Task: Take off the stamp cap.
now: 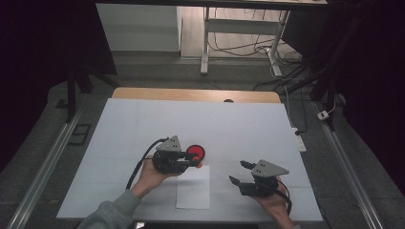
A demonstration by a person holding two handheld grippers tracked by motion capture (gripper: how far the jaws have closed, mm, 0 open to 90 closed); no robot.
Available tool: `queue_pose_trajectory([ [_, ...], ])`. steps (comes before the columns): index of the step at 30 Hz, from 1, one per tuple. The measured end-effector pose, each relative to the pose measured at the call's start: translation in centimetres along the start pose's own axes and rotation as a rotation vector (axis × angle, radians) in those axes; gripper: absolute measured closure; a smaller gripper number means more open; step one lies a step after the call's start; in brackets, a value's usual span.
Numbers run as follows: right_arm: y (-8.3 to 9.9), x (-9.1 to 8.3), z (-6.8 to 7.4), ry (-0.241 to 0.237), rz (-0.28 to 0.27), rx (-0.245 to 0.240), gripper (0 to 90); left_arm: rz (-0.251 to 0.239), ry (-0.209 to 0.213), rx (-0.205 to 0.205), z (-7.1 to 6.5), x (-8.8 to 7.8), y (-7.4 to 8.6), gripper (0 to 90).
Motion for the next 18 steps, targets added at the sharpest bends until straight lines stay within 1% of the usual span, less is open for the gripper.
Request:
queue_pose_trajectory([
  [1,-0.1,0.3,0.2,-0.004,0.01,-0.008,30.6,-0.001,-0.002,0.001,0.0,0.0,0.0,71.7],
  [7,-0.6,0.7,0.9,-0.02,0.002,-0.019,30.6,0.003,-0.005,0.0,0.1,0.1,0.0,71.7],
  [11,-0.7,0.9,1.4,-0.03,0.009,-0.03,30.8,0.005,-0.004,0.0,0.1,0.1,0.1,71.7],
  [16,-1.1,1.3,1.9,-0.047,0.003,-0.02,31.0,0.006,-0.005,-0.002,0.1,0.2,0.1,71.7],
  [18,-1.1,1.5,2.1,-0.049,0.007,-0.029,31.0,0.008,-0.005,0.0,0.1,0.3,0.1,71.7],
])
Point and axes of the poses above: each handheld gripper's, and its own axes: x roughly forward along the jaws, y roughly out of its underside, z roughly to its left, the point moved 9 cm from there along x, roughly forward along the jaws, and after that the axes turned 1 degree about y, right-handed, at the moved point
